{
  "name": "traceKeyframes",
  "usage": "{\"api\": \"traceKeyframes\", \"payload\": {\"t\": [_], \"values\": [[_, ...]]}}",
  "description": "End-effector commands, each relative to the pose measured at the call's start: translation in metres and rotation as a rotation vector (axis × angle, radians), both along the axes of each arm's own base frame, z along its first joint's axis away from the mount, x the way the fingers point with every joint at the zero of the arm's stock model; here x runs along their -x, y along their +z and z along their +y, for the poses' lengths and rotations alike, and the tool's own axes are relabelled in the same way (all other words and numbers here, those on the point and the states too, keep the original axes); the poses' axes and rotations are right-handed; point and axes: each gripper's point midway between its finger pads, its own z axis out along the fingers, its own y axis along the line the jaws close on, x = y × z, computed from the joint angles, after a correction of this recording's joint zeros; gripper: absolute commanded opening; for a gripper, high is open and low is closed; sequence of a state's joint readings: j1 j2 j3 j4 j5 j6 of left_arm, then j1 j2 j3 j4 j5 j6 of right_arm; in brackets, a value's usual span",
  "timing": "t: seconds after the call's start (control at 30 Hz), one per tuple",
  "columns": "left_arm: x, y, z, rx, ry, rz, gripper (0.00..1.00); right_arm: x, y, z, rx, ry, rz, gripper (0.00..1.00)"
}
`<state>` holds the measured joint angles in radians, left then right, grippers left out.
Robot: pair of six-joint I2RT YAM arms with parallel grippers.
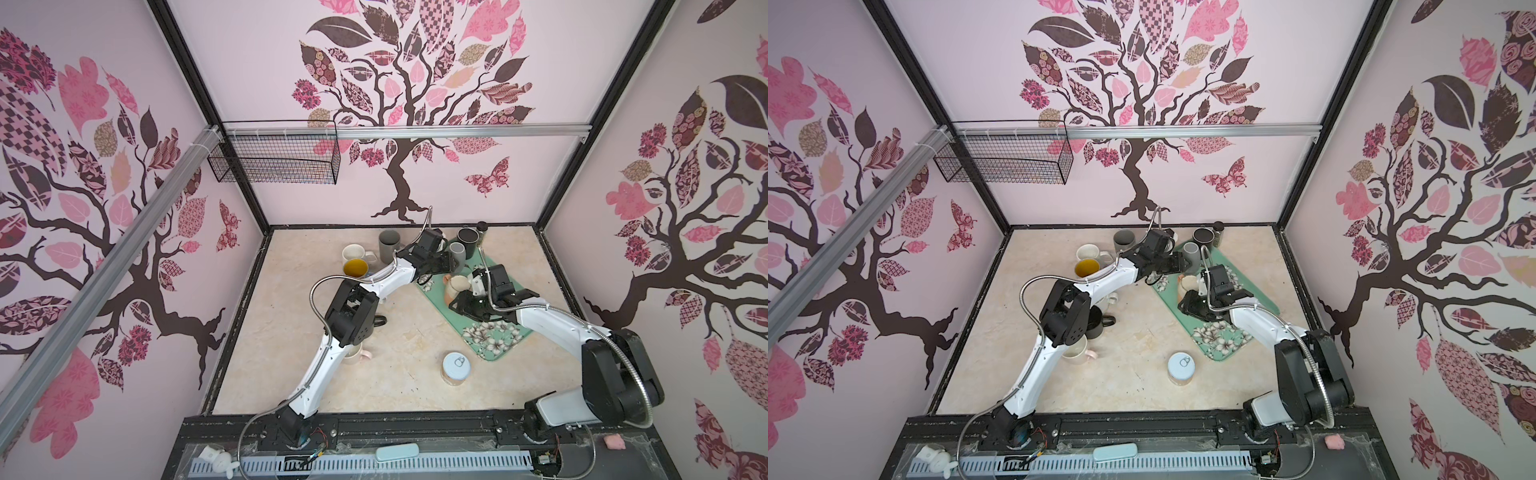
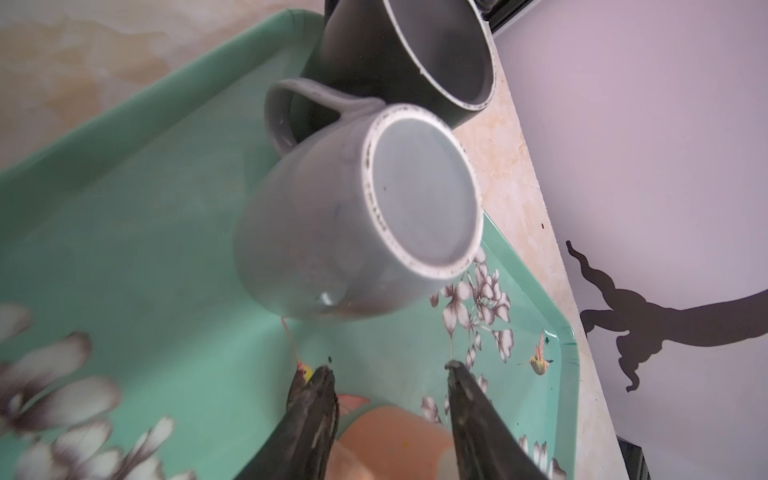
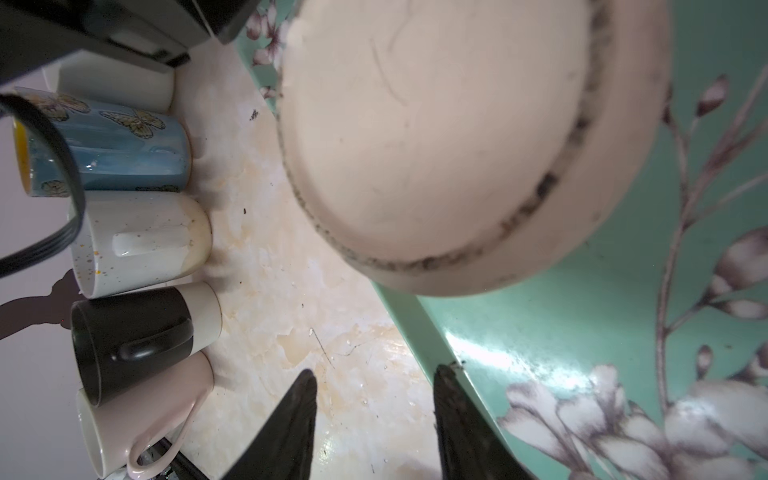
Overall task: Turn the mug right side up
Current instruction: 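Move left gripper to the upside-down cream-and-pink mug handle while right gripper hovers over its base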
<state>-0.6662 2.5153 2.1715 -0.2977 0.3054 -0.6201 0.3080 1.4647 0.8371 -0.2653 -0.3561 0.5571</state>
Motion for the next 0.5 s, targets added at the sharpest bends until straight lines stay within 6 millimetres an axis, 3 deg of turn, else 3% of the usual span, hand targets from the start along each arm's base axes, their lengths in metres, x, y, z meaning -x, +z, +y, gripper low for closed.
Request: {"api": "traceKeyframes", "payload": {"t": [0.0,0.23,0.47], "values": [[0.001,-0.003,-0.005,-0.019,-0.063,0.003,0.47,-0.014,0.004,0.003,0.002,0.006,-0.016,0.48],[0.030,-0.019,0.012,-0.059,-0.102,0.047,0.41,-0.030,-0.008,-0.020,0.014,-0.040,0.001,0.48],[0.070,-0.026,0.041,-0.093,-0.122,0.091,0.39,-0.051,-0.003,-0.052,0.059,-0.095,-0.022,0.48]]}}
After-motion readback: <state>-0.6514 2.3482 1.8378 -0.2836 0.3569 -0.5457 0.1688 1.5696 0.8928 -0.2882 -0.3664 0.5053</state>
